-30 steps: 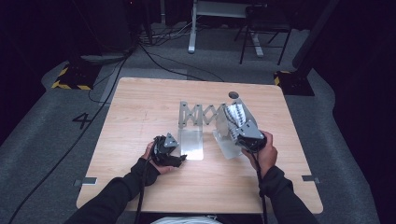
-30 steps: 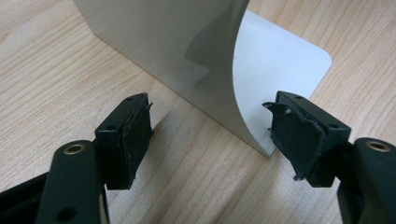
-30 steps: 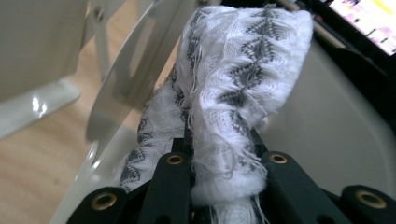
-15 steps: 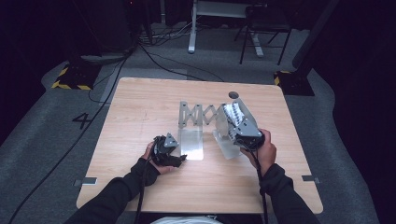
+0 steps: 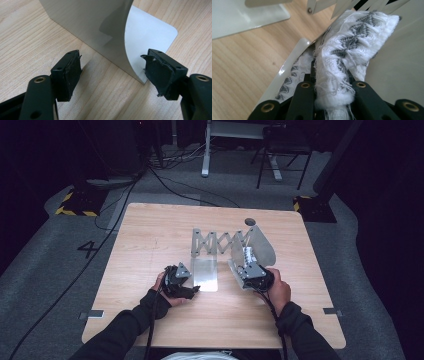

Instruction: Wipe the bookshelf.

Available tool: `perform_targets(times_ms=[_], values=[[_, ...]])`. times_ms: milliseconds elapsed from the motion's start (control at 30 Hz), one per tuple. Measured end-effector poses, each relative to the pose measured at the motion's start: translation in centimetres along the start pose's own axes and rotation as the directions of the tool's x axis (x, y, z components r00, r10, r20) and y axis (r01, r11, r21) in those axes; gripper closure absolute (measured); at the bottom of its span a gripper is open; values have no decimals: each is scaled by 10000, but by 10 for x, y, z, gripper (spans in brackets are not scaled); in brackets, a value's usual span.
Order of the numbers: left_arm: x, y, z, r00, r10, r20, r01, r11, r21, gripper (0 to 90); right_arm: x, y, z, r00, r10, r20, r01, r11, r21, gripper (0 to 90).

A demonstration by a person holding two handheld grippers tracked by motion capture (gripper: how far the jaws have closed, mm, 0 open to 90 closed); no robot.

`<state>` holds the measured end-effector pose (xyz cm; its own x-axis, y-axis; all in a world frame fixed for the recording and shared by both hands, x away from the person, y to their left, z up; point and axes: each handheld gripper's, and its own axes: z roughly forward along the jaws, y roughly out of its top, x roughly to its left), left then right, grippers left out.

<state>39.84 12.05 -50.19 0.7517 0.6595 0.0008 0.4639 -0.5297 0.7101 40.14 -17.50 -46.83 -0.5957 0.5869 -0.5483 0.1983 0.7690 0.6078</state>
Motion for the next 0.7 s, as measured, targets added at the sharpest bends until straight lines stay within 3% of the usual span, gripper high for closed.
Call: perform_targets(times_ms=[167,333,567,700], values=[[0,0,0,10000,-46,30,46,10000,6,294,5,-8,3,9977,-265,-630,288,9989,372,795],[0,0,0,10000,-47,23,47,10000,6,293,1,-14,-5,9969,-140,-775,172,9990,412,796],[0,0,0,10000,-48,31,48,10000,8,293,-13,-18,-37,9975,490,-501,-502,9985,-229,796],[0,0,0,10000,-48,29,48,10000,6,293,-26,-20,-58,9936,1102,-233,-1115,9917,-644,796]])
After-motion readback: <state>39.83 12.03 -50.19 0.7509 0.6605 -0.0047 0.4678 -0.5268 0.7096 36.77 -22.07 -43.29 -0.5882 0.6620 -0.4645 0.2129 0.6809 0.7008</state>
